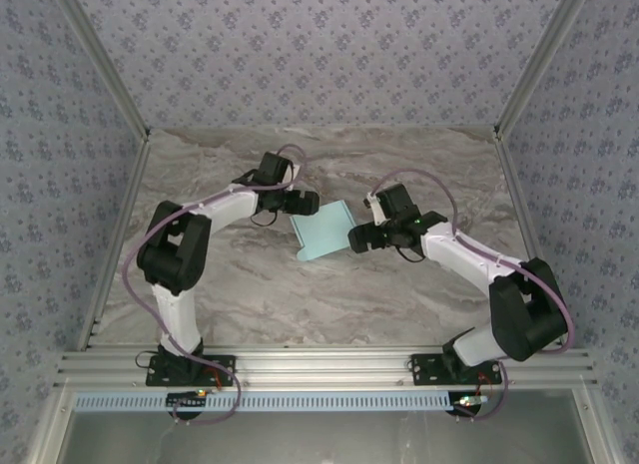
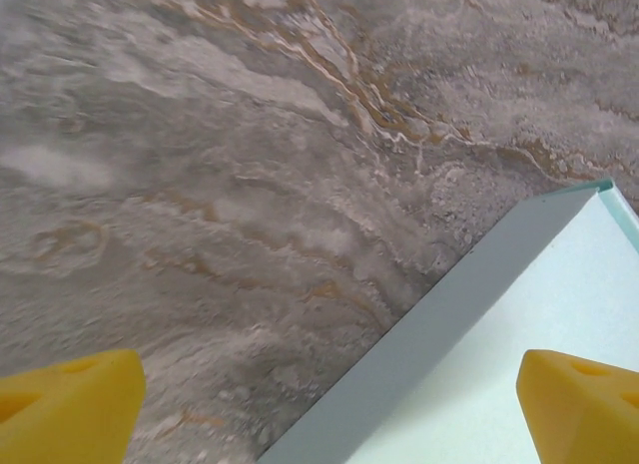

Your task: Fold the paper box

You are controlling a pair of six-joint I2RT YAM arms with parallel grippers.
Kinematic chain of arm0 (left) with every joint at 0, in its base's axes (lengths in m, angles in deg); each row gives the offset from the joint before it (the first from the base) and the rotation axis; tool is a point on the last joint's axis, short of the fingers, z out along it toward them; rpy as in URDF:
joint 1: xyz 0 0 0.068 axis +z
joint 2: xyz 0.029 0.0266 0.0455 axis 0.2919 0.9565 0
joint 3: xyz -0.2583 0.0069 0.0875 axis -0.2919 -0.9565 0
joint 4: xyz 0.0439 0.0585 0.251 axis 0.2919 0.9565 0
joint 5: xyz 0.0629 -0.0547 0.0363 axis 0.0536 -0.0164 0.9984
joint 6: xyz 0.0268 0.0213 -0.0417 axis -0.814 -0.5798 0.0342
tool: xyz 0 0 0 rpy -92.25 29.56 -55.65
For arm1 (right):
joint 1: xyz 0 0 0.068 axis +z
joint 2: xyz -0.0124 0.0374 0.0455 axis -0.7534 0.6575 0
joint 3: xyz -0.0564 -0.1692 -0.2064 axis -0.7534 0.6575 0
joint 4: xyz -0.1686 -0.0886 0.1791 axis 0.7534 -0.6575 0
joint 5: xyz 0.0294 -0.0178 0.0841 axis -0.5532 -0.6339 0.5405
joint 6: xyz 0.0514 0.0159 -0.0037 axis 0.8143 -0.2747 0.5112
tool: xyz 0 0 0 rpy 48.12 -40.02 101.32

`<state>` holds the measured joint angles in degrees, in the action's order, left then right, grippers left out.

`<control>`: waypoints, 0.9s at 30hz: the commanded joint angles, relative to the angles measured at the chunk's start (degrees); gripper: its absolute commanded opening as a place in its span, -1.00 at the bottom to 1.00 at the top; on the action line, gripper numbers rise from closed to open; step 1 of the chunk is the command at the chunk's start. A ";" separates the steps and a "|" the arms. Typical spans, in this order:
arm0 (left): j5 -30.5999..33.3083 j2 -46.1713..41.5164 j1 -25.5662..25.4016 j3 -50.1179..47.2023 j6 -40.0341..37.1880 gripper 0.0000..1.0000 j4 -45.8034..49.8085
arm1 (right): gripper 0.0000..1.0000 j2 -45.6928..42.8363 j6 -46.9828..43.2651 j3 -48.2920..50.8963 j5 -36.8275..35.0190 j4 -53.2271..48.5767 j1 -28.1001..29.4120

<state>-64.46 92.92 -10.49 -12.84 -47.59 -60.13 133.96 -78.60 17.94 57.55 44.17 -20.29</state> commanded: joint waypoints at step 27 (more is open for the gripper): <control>-11.26 -2.78 -2.78 -2.05 1.95 0.65 5.74 | 0.51 3.64 19.55 6.31 27.72 13.21 -7.30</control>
<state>-75.11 88.26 -13.51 -18.28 -46.21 -56.13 136.13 -64.16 22.99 80.83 52.23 -27.02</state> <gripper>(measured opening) 0.832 0.764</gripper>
